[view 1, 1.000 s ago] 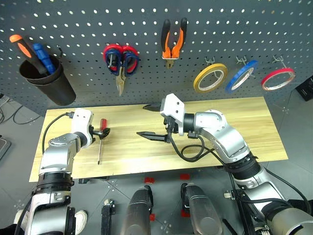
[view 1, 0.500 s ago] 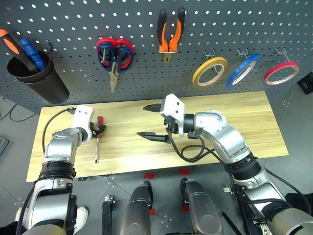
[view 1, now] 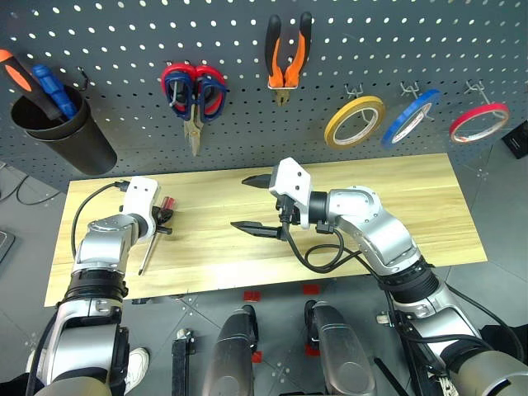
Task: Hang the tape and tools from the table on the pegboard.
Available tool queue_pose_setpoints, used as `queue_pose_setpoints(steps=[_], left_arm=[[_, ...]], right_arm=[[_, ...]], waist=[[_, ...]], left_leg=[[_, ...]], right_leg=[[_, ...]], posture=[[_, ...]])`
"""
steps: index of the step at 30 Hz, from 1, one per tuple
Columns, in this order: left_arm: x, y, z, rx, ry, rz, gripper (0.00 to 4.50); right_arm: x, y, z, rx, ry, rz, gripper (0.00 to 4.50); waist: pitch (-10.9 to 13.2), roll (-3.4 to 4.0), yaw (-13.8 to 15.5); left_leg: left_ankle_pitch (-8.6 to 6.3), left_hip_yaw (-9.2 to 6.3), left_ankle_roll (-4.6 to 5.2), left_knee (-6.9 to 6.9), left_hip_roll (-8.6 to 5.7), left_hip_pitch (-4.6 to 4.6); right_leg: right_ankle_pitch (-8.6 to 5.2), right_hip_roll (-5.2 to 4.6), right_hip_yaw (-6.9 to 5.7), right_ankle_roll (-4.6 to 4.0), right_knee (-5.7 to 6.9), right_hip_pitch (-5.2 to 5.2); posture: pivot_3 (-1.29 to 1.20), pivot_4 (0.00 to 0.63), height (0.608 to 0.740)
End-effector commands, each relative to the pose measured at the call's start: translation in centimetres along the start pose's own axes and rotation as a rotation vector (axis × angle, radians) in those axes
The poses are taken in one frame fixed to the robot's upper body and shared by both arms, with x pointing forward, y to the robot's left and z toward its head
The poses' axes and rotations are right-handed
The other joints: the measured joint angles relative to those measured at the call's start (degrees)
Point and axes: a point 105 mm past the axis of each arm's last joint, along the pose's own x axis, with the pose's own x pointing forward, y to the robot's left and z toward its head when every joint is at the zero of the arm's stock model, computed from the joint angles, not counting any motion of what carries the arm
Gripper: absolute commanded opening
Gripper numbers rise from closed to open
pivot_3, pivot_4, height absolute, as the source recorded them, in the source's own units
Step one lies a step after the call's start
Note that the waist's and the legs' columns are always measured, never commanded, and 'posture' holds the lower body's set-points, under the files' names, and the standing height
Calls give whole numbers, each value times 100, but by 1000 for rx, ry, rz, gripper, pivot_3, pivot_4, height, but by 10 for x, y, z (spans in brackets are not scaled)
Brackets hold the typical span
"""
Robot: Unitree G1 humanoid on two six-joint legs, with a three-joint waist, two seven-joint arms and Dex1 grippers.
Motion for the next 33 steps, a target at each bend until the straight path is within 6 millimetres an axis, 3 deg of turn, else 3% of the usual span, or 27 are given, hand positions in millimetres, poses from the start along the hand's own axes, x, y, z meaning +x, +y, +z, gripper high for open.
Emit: queue_pose_setpoints(steps=[1, 6, 13, 20, 23, 27, 33], left_arm=[[-17, -9, 2, 96, -22, -11, 910], [-42, -33, -1, 171, -71, -8, 910], [-78, -68, 17, 302, -268, 119, 910], [-126, -72, 75, 421, -583, 393, 910], [-142, -67, 94, 408, -669, 475, 910], [-169, -56, 136, 418, -848, 594, 910], [-188, -45, 174, 400, -987, 689, 910]], right_arm=[[-9, -1, 17, -14, -76, 4, 4500], [-21, 2, 18, 18, -112, 11, 4500], [-39, -5, 28, 110, -224, -32, 4500], [-47, -21, 51, 201, -366, -133, 4500], [-46, -22, 60, 196, -408, -145, 4500], [-46, -28, 70, 177, -446, -176, 4500], [-49, -42, 75, 169, -461, -249, 4500]], waist=[[-1, -1, -29], [-5, -5, -32], [-61, -23, 44], [-305, -43, 168], [-456, -43, 217], [-583, -56, 246], [-740, -70, 258]], left_leg=[[3, 2, -7, -4, 0, -2], [5, -16, -11, -10, 0, -21], [9, -24, -18, -7, -5, -26], [18, -31, -33, -12, -3, -35], [18, -22, -33, -11, -9, -35], [18, -23, -33, -11, -8, -32], [19, -20, -34, -10, -11, -33]], right_leg=[[0, -3, 1, 0, -5, -1], [0, -15, -5, 0, -13, -6], [0, -21, -12, 0, -10, -4], [2, -15, -22, -3, -10, -12], [2, -15, -26, -3, -12, -12], [2, -9, -30, -3, -9, -10], [3, -1, -27, -3, -14, -8]], posture=[[-129, 434, 740], [-115, 388, 740], [-77, 301, 740], [-45, 231, 740], [-47, 212, 740], [-36, 190, 740], [-32, 189, 740]])
